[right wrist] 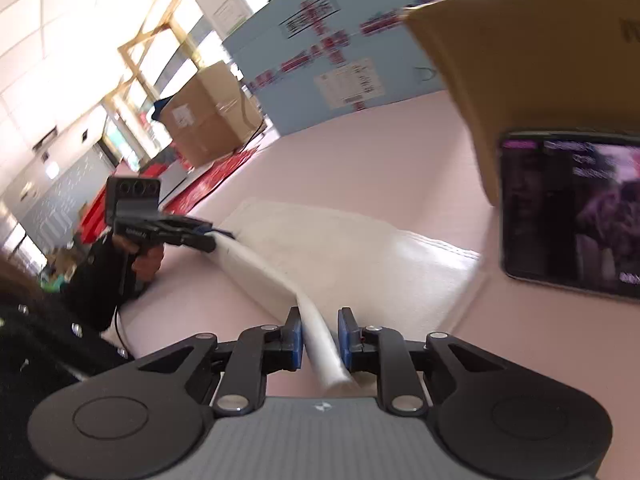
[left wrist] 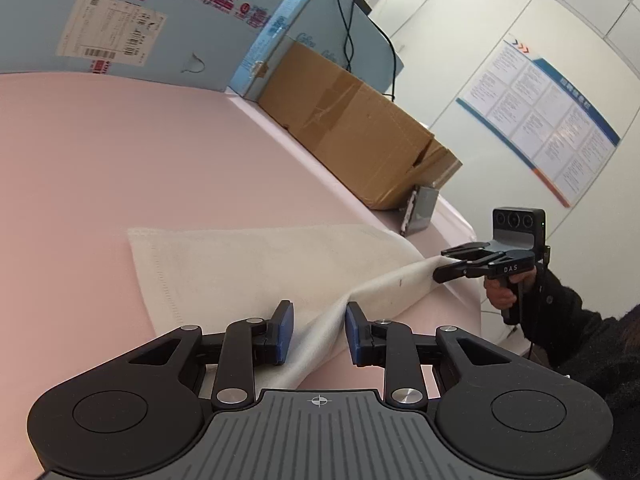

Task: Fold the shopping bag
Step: 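Roll the bag over again with both grippers and release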

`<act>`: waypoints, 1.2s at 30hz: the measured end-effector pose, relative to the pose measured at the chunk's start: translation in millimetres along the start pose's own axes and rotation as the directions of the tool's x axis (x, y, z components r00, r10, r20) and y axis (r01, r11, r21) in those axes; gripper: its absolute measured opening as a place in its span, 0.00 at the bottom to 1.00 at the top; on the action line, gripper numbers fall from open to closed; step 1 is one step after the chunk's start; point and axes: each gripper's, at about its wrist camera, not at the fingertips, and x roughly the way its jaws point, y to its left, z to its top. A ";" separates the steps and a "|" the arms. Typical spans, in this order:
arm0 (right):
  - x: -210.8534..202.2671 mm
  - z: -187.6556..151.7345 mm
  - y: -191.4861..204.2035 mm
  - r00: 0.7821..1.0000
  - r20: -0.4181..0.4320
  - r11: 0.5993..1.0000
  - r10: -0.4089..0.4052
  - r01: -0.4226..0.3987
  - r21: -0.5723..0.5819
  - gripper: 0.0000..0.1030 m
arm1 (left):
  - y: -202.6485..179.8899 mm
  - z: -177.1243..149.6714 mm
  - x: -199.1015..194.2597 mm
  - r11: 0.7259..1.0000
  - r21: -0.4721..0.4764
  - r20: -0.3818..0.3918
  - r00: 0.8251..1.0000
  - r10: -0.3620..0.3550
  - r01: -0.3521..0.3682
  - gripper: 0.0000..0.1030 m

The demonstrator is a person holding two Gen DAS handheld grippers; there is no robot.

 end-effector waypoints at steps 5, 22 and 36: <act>2.7 -7.1 7.7 0.996 0.047 0.997 -0.079 0.079 0.022 0.18 | -14.9 -0.3 -2.4 0.989 0.064 0.032 0.991 0.128 -0.130 0.28; 22.7 -23.6 69.8 0.889 0.090 0.877 -0.449 0.458 -0.147 0.20 | -47.6 -11.9 -6.2 0.750 0.301 0.150 0.806 0.573 -0.589 0.68; 27.0 -32.8 80.5 0.871 0.128 0.849 -0.474 0.490 -0.196 0.21 | -128.4 -13.1 -7.6 0.733 0.337 0.352 0.801 0.484 -0.591 0.40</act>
